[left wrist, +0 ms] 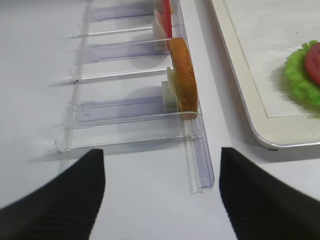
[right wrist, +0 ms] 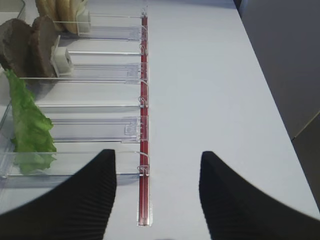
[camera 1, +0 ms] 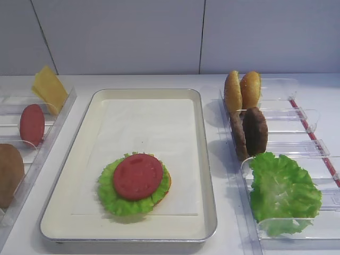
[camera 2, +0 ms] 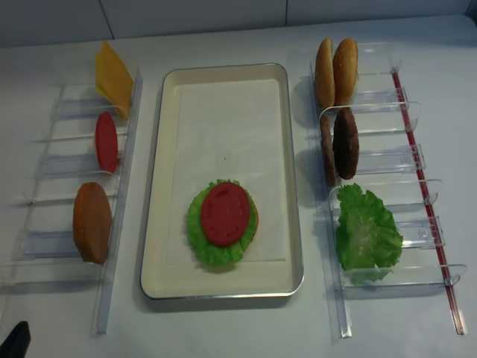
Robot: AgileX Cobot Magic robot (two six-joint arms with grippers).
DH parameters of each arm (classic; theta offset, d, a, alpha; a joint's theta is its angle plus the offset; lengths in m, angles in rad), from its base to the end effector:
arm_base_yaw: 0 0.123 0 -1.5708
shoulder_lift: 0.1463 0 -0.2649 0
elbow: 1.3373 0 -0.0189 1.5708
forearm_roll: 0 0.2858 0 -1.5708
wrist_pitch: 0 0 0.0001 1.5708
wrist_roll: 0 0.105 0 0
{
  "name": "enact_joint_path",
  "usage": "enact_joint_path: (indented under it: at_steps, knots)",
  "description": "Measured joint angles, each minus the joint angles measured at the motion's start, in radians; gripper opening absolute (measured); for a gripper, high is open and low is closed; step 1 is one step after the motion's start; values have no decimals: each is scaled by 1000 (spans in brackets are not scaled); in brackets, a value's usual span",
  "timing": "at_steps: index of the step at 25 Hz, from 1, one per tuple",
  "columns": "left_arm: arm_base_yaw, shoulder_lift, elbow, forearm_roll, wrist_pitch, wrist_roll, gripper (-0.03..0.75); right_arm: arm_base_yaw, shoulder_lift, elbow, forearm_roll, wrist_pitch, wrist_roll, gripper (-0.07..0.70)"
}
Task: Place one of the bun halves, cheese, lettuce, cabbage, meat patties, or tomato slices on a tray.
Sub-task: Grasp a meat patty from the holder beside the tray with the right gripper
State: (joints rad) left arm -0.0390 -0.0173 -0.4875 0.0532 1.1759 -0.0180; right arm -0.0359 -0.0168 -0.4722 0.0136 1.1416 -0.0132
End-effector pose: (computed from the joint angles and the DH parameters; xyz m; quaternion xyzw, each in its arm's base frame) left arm 0.0516 0.0031 0.2744 0.0066 0.8804 0.0130 0.4741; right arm 0.0553 -0.0007 0.2724 0.0094 0.8762 -0.0051 0.4818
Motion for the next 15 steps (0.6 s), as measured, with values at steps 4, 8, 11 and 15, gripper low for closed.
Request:
enact_joint_path:
  at_steps: [4, 8, 11, 15]
  knots:
    - [0, 0, 0, 0, 0, 0, 473, 0, 0, 0, 0, 0, 0, 401]
    - [0, 0, 0, 0, 0, 0, 473, 0, 0, 0, 0, 0, 0, 401]
    - [0, 0, 0, 0, 0, 0, 473, 0, 0, 0, 15, -2, -28, 401]
    - [0, 0, 0, 0, 0, 0, 473, 0, 77, -46, 60, -11, -68, 401]
